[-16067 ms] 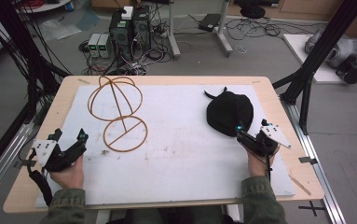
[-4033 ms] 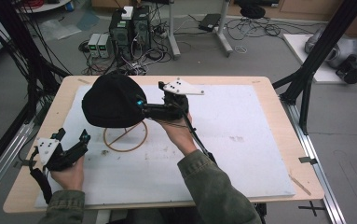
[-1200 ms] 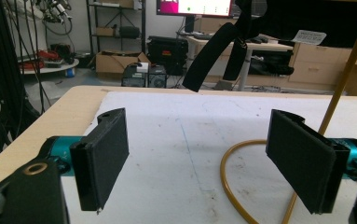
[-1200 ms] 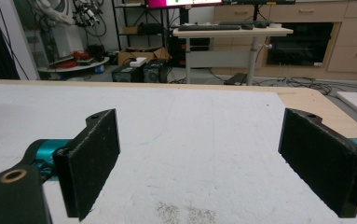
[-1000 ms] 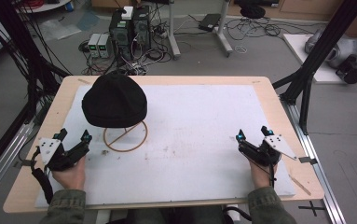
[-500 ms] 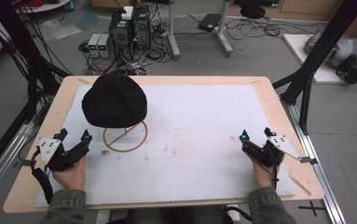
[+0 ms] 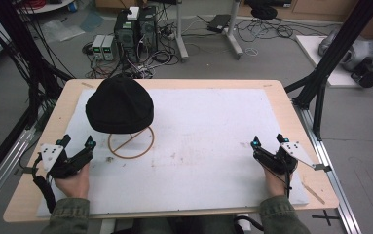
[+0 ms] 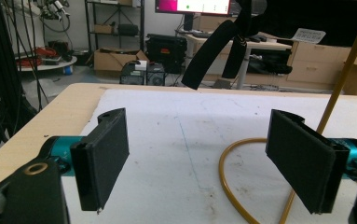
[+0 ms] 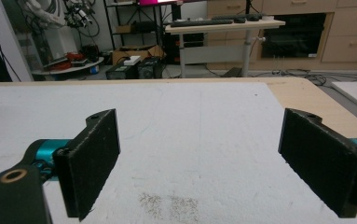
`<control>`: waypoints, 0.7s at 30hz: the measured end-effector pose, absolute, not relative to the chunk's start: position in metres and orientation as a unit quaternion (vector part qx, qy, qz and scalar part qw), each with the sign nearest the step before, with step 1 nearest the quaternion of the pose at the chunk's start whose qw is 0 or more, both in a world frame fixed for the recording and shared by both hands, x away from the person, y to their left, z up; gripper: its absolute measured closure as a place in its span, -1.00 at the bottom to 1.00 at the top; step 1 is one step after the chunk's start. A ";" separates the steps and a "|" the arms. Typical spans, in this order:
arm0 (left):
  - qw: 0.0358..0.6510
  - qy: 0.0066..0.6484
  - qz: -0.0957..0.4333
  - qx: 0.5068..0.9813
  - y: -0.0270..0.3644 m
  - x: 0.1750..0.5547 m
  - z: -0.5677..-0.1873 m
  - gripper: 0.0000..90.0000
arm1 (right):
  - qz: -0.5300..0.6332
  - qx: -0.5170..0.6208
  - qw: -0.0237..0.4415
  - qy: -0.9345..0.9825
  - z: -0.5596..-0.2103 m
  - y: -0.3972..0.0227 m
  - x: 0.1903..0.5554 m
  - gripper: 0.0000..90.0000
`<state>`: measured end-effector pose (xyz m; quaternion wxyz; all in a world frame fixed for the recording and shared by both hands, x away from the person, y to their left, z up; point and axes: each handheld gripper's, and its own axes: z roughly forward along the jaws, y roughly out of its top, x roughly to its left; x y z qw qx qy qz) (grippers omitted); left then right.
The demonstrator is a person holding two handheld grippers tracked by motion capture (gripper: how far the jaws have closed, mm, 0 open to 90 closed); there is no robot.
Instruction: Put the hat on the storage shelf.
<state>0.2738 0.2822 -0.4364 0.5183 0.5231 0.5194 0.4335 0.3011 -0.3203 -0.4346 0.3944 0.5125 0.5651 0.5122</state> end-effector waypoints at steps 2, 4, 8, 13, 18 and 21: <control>0.519 0.519 0.433 0.523 0.282 0.274 -0.436 -0.52 | 0.512 0.512 0.394 0.565 -0.435 -0.320 0.301 -0.74; 0.519 0.519 0.433 0.523 0.282 0.274 -0.436 -0.52 | 0.511 0.511 0.396 0.567 -0.435 -0.320 0.301 -0.74; 0.519 0.520 0.433 0.523 0.282 0.274 -0.437 -0.52 | 0.510 0.510 0.395 0.569 -0.435 -0.320 0.301 -0.74; 0.519 0.521 0.432 0.522 0.282 0.274 -0.437 -0.52 | 0.509 0.505 0.397 0.572 -0.436 -0.320 0.302 -0.74; 0.519 0.521 0.431 0.522 0.282 0.274 -0.437 -0.52 | 0.508 0.505 0.389 0.579 -0.437 -0.318 0.303 -0.74; 0.518 0.522 0.430 0.523 0.282 0.275 -0.437 -0.52 | 0.506 0.501 0.389 0.585 -0.438 -0.316 0.303 -0.74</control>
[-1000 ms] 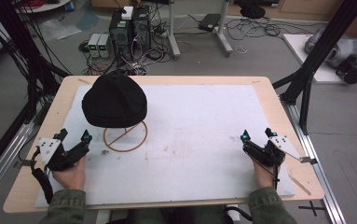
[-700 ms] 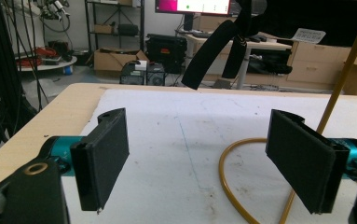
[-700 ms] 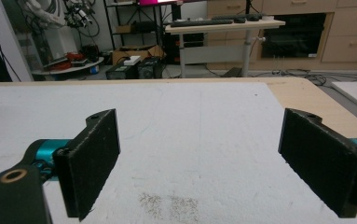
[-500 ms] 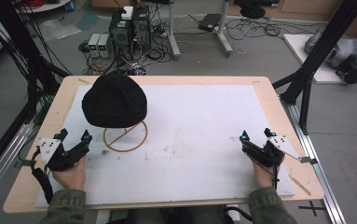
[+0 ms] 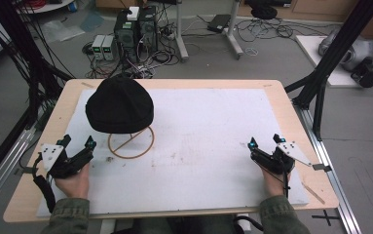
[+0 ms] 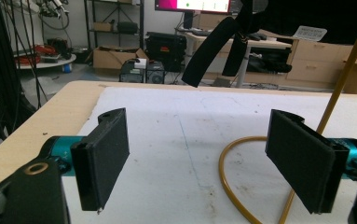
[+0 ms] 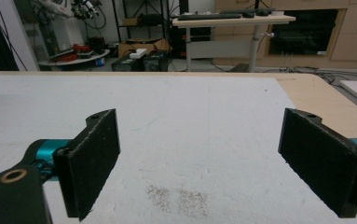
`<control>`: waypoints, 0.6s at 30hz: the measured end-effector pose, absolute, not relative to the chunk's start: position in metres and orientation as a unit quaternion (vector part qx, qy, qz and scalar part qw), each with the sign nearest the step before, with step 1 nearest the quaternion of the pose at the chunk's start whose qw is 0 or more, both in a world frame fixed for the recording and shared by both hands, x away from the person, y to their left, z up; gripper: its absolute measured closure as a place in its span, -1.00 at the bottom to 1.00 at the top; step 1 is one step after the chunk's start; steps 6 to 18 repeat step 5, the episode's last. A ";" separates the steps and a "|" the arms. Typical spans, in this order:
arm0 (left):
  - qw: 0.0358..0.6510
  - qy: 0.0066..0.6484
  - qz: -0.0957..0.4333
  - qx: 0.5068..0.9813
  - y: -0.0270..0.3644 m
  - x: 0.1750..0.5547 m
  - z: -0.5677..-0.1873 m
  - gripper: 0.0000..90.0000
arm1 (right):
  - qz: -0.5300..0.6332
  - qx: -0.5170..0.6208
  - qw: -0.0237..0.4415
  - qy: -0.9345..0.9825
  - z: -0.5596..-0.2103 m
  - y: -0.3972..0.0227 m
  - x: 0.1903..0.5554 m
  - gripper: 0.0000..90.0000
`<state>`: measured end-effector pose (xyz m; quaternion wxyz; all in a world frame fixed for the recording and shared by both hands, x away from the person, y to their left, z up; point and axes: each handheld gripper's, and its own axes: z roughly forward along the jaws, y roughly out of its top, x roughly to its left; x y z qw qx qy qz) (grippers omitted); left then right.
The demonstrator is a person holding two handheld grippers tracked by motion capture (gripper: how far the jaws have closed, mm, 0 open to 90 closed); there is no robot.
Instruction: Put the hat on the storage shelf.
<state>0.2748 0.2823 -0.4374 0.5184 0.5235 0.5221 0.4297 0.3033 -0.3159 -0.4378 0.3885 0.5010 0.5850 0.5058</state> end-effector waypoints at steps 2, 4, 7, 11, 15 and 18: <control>0.517 0.522 0.429 0.525 0.282 0.275 -0.438 -0.52 | 0.506 0.498 0.388 0.588 -0.439 -0.315 0.304 -0.74; 0.519 0.522 0.428 0.524 0.282 0.275 -0.438 -0.52 | 0.504 0.499 0.387 0.589 -0.439 -0.314 0.305 -0.74; 0.520 0.522 0.428 0.523 0.282 0.275 -0.438 -0.52 | 0.504 0.500 0.386 0.589 -0.439 -0.314 0.305 -0.74; 0.520 0.522 0.428 0.523 0.282 0.275 -0.438 -0.52 | 0.504 0.500 0.386 0.589 -0.439 -0.314 0.305 -0.74; 0.520 0.522 0.428 0.523 0.282 0.275 -0.438 -0.52 | 0.504 0.500 0.386 0.589 -0.439 -0.314 0.305 -0.74; 0.520 0.522 0.428 0.523 0.282 0.275 -0.438 -0.52 | 0.504 0.500 0.386 0.589 -0.439 -0.314 0.305 -0.74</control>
